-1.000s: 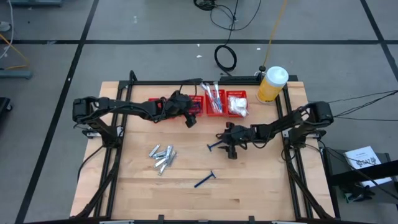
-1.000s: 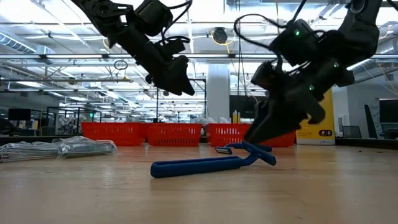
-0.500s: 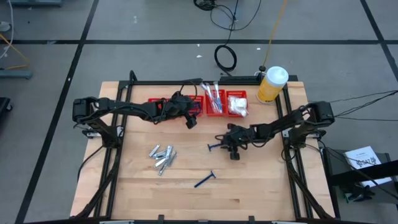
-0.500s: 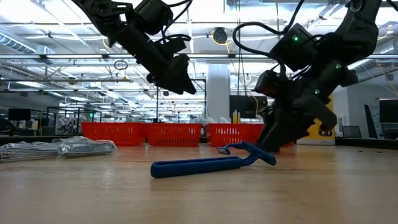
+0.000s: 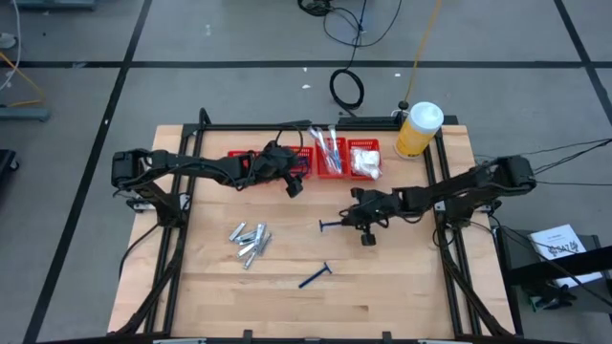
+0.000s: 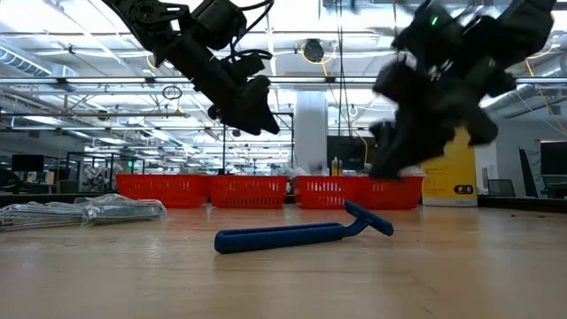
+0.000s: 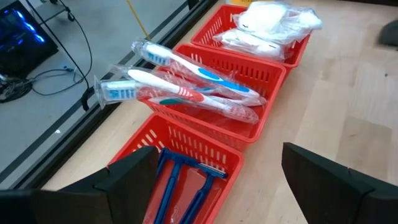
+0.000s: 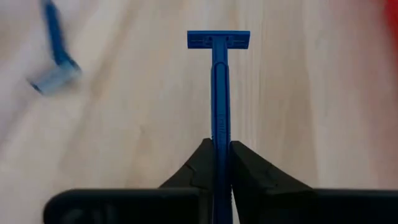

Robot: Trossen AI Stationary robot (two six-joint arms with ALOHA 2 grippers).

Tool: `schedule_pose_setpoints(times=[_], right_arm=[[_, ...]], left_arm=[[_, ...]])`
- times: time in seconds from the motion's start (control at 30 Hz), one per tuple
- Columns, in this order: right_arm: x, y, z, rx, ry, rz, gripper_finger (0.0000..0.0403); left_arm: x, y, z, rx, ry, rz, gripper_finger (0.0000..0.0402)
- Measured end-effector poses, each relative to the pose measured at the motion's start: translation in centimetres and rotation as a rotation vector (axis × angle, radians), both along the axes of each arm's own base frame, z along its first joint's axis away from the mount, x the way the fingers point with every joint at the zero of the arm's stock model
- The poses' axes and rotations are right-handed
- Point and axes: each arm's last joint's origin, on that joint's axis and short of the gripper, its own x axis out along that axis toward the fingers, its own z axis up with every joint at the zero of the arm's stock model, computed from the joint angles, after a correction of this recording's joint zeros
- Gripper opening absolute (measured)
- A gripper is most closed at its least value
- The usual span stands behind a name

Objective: Pick & Place Travel size toiletries
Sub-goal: Put the top razor into the horizontal right red bin

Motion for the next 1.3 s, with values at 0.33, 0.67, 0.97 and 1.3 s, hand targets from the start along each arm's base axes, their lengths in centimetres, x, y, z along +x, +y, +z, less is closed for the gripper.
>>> schedule_pose_setpoints(times=[0.33,0.67,0.97,1.3], right_arm=[[-1.0,1.0,4.9,-0.087,-0.404,0.045,0.0021],[-3.0,-1.0,3.5,-0.027,-0.744,-0.077,0.0021],[-3.8,-3.0,1.7,-0.028,-0.704,-0.251,0.0021],[-0.1,-4.4,1.9,-0.001,-0.736,-0.298,0.0021]], left_arm=[[0.3,-0.2,0.4,-0.012,-0.057,0.004,0.0335],[0.6,-0.3,0.6,-0.032,-0.095,-0.047,0.0335],[0.8,-0.9,0.6,-0.003,-0.088,-0.105,0.0335],[-1.8,-1.5,3.6,0.019,-0.049,-0.116,0.0335]])
